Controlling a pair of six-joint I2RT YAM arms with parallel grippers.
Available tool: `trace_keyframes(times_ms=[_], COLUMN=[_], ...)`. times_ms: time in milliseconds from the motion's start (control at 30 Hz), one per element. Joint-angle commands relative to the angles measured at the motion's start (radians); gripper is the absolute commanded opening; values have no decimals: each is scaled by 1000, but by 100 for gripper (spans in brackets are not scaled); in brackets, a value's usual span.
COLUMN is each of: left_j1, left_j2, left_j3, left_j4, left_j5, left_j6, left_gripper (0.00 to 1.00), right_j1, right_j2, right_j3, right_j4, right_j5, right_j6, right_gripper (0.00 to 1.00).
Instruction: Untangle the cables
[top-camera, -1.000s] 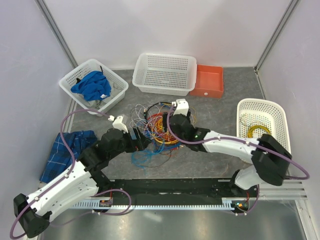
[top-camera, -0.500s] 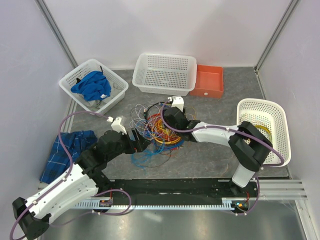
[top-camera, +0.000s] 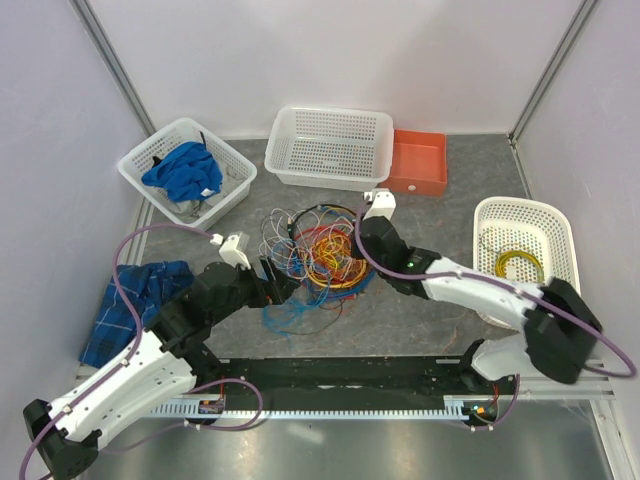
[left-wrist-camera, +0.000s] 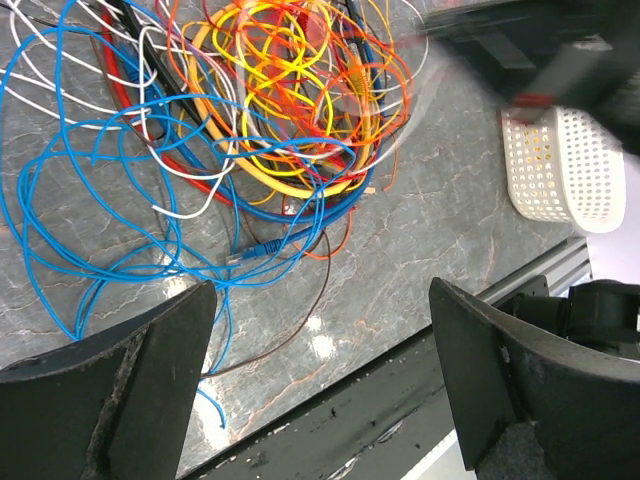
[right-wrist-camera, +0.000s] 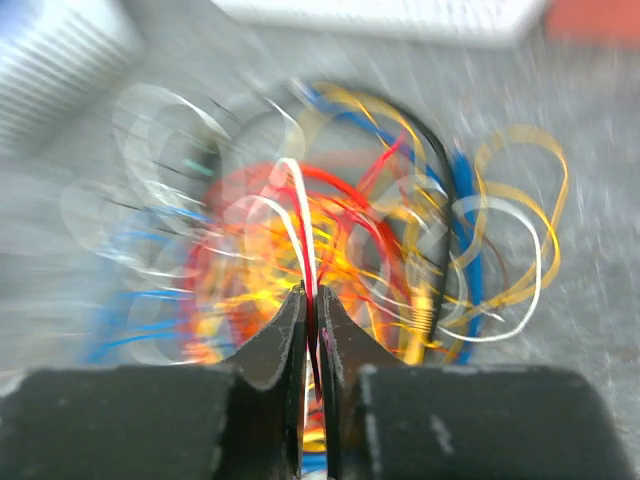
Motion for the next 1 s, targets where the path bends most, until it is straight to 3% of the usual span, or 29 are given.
trace_keyframes(times_ms=[0,200,533,667,967], left_j1=[-3,-2,-2,-3,-5], left_j2=[17,57,250,397,579], left_j3=[60,124,155,155,184], left_j4=[33,152,387,487,630], left_j5=[-34,-70,30,93,160], left_j6=[-2,39,88,80,94], left_gripper=[94,95,93,84,81], right_j1=[32,55,56,56,58], right_j2=[-183,-336,-536,-563,-617], right_j3=[12,32,-14,-4,39], right_j4=[-60,-165,-238,-264,-298], right_j5=[25,15,-23,-64,-170], right_j6=[-29,-43,-35,-28,-2], right_gripper=[8,0,0,0,0])
